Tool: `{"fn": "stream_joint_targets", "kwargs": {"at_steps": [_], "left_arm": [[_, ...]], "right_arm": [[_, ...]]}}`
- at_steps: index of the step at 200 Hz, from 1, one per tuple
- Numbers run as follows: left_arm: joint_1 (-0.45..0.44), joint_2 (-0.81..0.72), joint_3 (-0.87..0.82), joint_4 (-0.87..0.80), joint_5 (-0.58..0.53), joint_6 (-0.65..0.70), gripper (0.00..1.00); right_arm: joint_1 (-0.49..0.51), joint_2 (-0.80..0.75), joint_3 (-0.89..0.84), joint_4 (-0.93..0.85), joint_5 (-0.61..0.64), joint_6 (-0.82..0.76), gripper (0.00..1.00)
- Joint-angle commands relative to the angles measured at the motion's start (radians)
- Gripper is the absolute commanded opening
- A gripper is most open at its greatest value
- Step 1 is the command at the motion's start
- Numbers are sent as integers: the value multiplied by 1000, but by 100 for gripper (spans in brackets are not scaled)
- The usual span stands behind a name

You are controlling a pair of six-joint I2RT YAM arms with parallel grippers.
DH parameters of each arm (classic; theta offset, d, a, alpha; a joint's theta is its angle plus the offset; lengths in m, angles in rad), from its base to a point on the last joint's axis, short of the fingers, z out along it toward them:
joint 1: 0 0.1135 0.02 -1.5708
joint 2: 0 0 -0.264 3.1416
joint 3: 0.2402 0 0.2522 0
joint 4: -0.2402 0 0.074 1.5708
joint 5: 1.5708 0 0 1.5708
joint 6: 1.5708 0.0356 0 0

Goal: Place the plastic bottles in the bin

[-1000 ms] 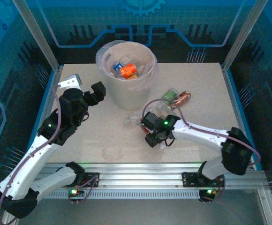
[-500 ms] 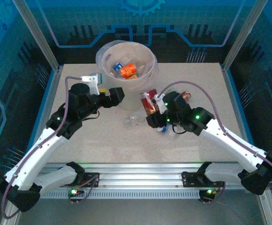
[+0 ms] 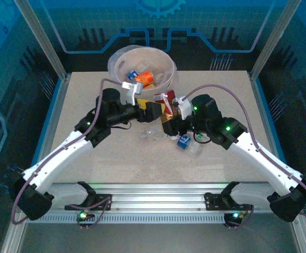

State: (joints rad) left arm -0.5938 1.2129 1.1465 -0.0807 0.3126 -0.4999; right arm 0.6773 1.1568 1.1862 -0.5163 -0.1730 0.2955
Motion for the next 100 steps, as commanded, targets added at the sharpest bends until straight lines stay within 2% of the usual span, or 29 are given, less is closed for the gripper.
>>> {"fn": "stream_joint_targets", "kwargs": {"at_steps": [1, 100], "left_arm": [[-20, 28, 61, 58, 54, -16, 99], [-33, 103, 81, 142, 90, -86, 99]], "right_arm": [[-9, -31, 19, 48, -40, 10, 46], [-9, -58, 9, 83, -57, 16, 46]]}}
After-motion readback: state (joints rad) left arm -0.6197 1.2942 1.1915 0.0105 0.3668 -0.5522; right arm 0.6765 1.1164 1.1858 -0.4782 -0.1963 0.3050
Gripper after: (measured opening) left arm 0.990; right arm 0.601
